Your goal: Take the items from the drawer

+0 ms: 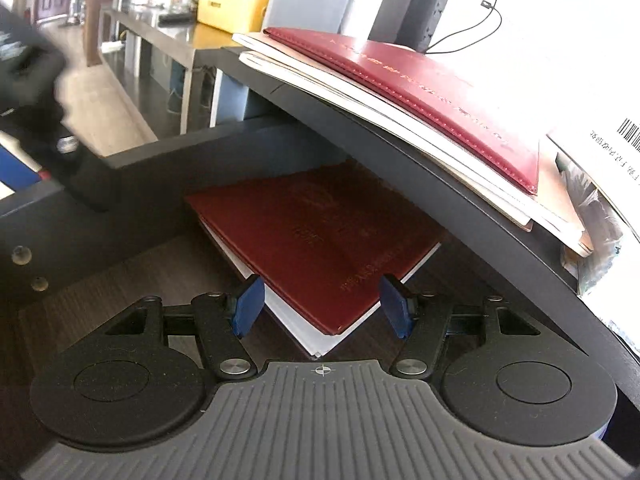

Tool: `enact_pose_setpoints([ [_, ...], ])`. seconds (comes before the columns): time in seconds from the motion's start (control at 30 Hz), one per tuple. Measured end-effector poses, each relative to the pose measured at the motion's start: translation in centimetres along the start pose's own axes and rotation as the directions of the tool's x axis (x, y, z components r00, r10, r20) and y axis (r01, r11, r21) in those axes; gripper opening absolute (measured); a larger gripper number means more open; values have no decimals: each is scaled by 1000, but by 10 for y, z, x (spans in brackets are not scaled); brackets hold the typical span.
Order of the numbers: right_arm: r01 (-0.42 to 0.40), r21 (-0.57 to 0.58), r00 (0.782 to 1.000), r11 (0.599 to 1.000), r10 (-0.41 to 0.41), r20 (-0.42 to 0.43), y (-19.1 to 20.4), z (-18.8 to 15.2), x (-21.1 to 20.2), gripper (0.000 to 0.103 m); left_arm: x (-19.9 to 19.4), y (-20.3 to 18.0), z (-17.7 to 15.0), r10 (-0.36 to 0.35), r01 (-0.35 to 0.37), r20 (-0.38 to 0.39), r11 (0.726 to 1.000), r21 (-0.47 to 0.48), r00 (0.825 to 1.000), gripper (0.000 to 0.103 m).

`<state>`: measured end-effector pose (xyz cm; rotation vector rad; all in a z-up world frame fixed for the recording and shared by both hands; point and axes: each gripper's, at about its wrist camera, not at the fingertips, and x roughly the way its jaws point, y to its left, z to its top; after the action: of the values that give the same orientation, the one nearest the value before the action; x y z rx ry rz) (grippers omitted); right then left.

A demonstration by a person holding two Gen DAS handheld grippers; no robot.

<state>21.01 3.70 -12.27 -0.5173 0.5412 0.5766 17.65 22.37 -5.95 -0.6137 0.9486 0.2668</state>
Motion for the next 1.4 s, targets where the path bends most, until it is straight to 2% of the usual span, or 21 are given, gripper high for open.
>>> enact_pose_setpoints([
  [0.13, -11, 33, 1000, 999, 11, 12, -5, 1, -7, 66, 9, 0, 13, 28, -32, -37, 993, -110, 999, 96],
  [0.2, -16, 45, 1000, 999, 16, 15, -7, 0, -8, 66, 5, 4, 17, 17, -22, -33, 989, -150, 999, 89],
  [0.27, -17, 43, 1000, 999, 16, 18, -6, -1, -9, 67, -7, 8, 20, -13, 12, -9, 990, -143, 1000, 83],
  [0.3, -17, 42, 1000, 999, 16, 18, -6, -2, -9, 67, -15, 9, 22, -57, 59, 17, 990, -127, 998, 73],
  [0.33, -18, 43, 1000, 999, 17, 18, -5, -2, -9, 67, -22, 9, 22, -101, 104, 33, 989, -110, 994, 71],
  [0.43, -21, 49, 1000, 999, 20, 17, -5, -4, -9, 68, -38, 0, 19, -148, 151, 64, 988, -34, 987, 68],
  [0.5, -21, 50, 1000, 999, 20, 17, -4, -5, -9, 69, -31, -9, 17, -183, 183, 22, 983, 10, 983, 58],
  [0.53, -20, 49, 1000, 999, 19, 17, -3, -5, -10, 69, -22, -11, 17, -191, 191, -4, 982, 1, 982, 52],
  [0.57, -18, 48, 1000, 999, 18, 17, -3, -5, -10, 69, -10, -12, 17, -194, 194, -38, 981, -15, 980, 37],
  [0.6, -17, 48, 1000, 999, 17, 17, -2, -6, -10, 69, 1, -13, 18, -198, 197, -72, 980, -31, 977, 33],
  [0.67, -17, 50, 1000, 999, 16, 16, -1, -6, -11, 69, 19, -12, 19, -192, 187, -105, 981, -59, 976, 33],
  [0.93, -20, 48, 1000, 999, 19, 10, 5, -11, -9, 70, 53, -3, 27, -180, 158, -124, 973, -170, 976, 37],
  [1.4, -36, 62, 999, 997, 37, -20, 16, -17, -6, 71, 77, -12, 34, -219, 190, -145, 964, -188, 965, 41],
])
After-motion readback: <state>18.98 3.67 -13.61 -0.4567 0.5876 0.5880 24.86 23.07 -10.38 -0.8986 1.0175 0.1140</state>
